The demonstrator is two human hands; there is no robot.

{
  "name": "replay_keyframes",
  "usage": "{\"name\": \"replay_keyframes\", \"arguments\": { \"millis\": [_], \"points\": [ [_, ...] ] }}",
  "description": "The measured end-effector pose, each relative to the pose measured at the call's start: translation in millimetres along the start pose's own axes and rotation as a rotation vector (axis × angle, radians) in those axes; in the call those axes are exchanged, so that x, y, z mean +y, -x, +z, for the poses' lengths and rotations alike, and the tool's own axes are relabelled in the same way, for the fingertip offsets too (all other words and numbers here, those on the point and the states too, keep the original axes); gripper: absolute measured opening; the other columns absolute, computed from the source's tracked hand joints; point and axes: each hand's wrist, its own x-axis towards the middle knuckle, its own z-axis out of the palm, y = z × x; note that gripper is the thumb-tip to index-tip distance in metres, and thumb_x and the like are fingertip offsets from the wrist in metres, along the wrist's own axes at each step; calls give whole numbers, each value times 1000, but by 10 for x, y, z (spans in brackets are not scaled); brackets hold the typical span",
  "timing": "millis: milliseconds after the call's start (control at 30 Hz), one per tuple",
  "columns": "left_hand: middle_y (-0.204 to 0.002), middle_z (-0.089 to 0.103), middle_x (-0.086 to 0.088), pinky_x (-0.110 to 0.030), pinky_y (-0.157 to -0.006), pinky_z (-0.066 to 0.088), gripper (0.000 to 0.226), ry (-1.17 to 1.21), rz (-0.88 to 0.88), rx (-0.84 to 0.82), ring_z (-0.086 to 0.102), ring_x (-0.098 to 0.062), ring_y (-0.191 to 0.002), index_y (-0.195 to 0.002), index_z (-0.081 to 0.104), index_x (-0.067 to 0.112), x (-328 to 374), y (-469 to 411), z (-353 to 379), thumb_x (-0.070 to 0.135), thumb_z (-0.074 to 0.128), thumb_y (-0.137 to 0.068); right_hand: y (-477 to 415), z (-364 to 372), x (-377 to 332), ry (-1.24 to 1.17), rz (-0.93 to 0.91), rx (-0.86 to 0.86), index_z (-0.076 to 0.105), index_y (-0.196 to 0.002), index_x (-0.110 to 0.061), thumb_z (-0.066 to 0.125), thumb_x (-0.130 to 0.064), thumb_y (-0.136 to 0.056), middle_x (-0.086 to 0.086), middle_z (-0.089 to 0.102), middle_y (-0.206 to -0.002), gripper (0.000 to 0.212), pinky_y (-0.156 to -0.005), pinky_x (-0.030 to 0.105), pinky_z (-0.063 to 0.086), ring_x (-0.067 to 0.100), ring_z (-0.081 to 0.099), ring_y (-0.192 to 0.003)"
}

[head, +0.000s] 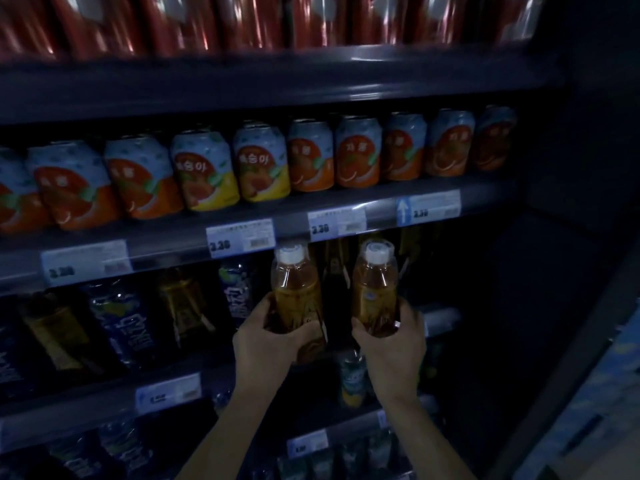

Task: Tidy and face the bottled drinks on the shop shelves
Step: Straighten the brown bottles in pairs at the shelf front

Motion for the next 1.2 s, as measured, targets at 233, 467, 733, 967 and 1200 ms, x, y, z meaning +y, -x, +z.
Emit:
{"name": "replay_keyframes", "arguments": {
  "millis": [233, 467, 733, 967, 1200],
  "points": [
    [-86, 72, 23, -8, -60, 49, 63, -6, -49, 27, 66, 8, -80, -101, 68, 32, 51, -169, 260, 60, 82, -46, -339, -26, 79, 41, -48, 33, 60, -117, -11, 84, -30, -66, -5, 48, -103, 60, -79, 12, 35, 12, 52, -96],
    [-98, 69, 11, -3, -53, 44, 98, -16, -106, 85, 60, 16, -73, -133, 54, 11, -31, -377, 417, 50, 88, -49, -555, 5, 158, 43, -46, 11, 57, -124, -8, 84, -31, -67, -3, 47, -109, 67, -83, 24, 45, 14, 54, -98],
    [-126, 58, 5, -9, -77, 50, 99, -23, -132, 143, 55, -7, -110, -138, 48, 9, -135, -517, 631, 43, 90, -55, -759, 84, 223, 50, -56, -14, 59, -120, -6, 83, -33, -69, -1, 49, -111, 63, -87, 25, 46, 16, 54, -101],
    [-92, 63, 26, -2, -65, 47, 82, -7, -113, 140, 56, 23, -80, -129, 57, 12, -193, -558, 731, 37, 90, -58, -895, 162, 289, 78, -47, -26, 54, -126, 0, 84, -30, -70, 9, 51, -119, 71, -96, 37, 47, 23, 52, -110],
    [-102, 48, 25, -14, -81, 46, 101, 1, -122, 116, 45, 22, -93, -145, 37, 15, -284, -539, 749, 40, 88, -61, -822, 226, 432, 96, -16, -15, 42, -140, -5, 79, -39, -75, 9, 44, -136, 83, -96, 24, 36, 23, 45, -123]
  ]
}}
